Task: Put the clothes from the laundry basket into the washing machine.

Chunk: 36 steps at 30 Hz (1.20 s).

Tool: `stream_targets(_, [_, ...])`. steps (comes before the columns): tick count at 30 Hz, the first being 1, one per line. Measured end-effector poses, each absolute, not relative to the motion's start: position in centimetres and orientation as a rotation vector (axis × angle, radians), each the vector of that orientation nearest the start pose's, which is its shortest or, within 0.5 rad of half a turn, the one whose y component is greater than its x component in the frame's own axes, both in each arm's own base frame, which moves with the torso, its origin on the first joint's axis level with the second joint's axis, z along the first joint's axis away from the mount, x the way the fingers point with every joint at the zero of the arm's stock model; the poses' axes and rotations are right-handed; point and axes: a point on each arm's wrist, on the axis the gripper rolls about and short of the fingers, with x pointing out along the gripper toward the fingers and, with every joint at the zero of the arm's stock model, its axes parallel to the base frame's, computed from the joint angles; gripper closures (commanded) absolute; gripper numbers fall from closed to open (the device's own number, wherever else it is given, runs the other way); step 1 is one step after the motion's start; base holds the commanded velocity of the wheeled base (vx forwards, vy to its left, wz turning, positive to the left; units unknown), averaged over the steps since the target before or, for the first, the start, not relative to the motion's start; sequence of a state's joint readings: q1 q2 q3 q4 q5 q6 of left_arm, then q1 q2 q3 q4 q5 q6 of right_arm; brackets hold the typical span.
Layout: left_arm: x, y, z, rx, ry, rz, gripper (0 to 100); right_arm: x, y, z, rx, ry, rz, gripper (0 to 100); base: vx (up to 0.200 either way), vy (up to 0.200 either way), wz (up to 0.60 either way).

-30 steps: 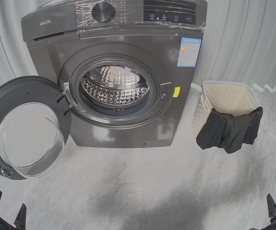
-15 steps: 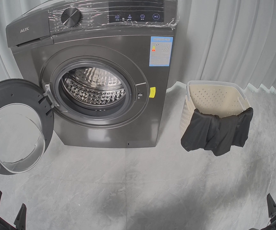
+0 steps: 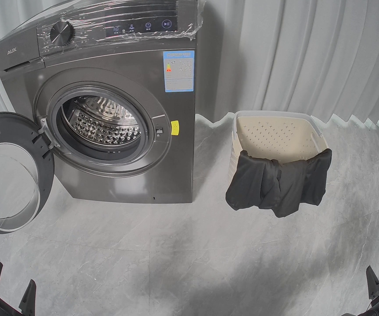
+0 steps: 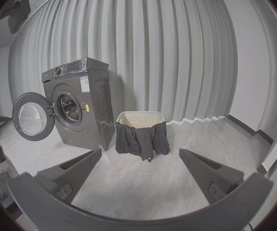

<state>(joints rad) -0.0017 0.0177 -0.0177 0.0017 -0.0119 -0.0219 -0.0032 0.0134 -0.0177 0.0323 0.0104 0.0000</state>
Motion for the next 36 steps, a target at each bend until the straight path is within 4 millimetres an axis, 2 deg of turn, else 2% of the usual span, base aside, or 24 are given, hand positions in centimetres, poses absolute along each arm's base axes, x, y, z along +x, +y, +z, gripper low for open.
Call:
stream_targets(9, [-2.28,-0.02,8.07,-0.022,0.001,-0.014,0,-2.31,0.03,7.74,0.000,0.029,0.007,0,0.000,-0.200,0.00])
stream_targets(15, [-2.28,-0.02,8.06,-0.022,0.002,-0.014,0,-2.31,0.03,7.75,0.000,0.028,0.007,0,0.000,0.000,0.00])
stream_targets(30, [-2.28,-0.02,8.06,-0.023,0.002,-0.014,0,-2.30,0.03,7.74,0.000,0.029,0.007,0,0.200,0.000,0.00])
stream_targets(36, [-2.28,-0.02,8.06,-0.024,0.001,-0.014,0,-2.30,0.03,7.74,0.000,0.029,0.007,0,0.000,0.000,0.00])
